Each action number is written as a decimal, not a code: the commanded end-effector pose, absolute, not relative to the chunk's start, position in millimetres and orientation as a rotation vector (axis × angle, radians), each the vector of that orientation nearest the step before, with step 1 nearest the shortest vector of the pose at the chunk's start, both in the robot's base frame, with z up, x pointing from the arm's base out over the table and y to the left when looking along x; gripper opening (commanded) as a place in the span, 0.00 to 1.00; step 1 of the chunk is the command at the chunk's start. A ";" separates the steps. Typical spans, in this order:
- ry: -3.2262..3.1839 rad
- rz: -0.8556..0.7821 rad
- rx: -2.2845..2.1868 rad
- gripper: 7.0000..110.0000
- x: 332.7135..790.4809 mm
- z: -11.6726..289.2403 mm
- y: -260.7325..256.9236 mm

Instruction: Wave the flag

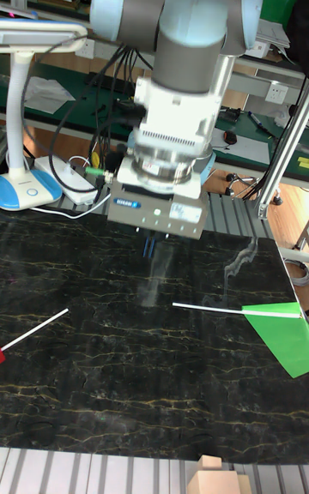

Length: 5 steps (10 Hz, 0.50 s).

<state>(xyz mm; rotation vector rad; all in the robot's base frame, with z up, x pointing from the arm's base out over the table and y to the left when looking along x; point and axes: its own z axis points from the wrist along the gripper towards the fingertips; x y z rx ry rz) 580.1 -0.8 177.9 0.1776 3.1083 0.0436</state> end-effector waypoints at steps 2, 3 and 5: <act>3.103 0.064 0.202 0.00 583.3 154.2 0.6; 3.092 0.065 0.201 0.00 586.2 151.9 1.0; 3.081 0.054 0.193 0.00 589.1 151.2 -0.9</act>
